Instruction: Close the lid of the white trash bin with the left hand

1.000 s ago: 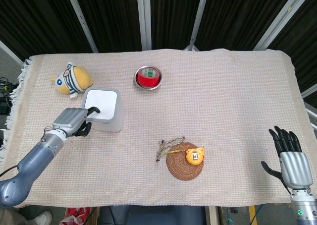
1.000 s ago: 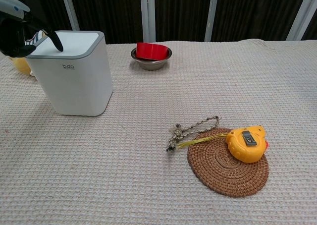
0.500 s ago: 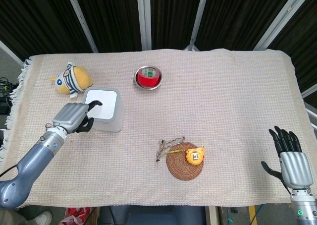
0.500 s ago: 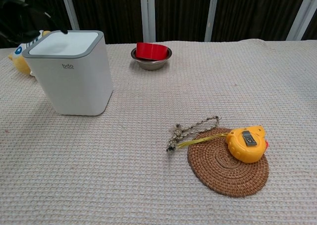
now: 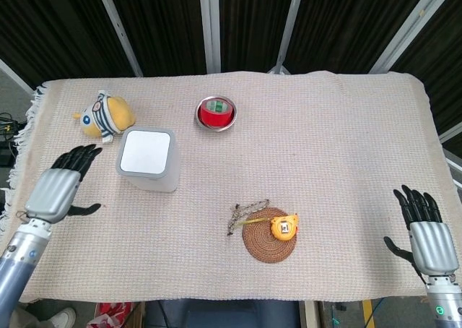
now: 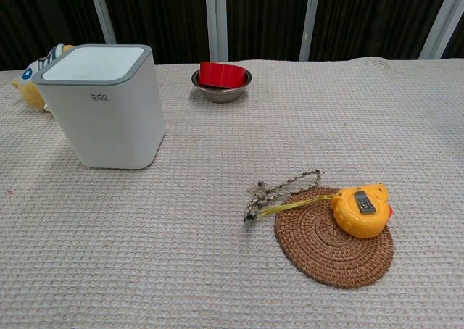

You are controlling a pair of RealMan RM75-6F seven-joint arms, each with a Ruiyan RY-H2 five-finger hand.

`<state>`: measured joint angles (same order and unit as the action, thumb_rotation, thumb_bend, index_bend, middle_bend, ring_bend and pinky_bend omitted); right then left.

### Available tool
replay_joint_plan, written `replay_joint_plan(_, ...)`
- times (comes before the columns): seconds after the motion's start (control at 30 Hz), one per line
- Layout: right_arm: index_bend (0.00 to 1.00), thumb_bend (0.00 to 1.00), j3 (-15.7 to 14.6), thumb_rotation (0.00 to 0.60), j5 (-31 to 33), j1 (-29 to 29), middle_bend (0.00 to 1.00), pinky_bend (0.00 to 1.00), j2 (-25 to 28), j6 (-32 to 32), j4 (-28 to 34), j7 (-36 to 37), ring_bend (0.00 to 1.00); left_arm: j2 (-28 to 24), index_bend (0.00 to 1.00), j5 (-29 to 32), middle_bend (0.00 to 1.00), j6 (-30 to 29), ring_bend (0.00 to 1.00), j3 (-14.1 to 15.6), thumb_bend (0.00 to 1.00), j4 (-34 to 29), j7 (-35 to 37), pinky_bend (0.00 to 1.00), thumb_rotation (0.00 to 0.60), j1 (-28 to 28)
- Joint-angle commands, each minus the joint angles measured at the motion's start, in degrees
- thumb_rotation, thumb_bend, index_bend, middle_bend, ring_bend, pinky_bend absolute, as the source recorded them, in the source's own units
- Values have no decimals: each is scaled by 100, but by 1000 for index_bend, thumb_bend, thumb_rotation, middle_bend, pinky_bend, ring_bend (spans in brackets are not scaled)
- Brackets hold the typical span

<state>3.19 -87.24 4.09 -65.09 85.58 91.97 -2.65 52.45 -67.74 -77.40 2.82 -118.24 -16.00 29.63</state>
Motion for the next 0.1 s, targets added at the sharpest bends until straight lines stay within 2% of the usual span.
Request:
replay_joint_plan(0.03,0,237,1,600,-11,-7,0,0,3,29,11,-63,0,945,0,-1134,0,-1207,0,723,100,1455,537,10,600,-1265)
replay_joint_plan(0.1,0,237,-8,600,-32,-18,0,0,-3,52,14,-88,0,1097,0,-1299,0,-1428,0,753,97,1867,747,0,600,-1489)
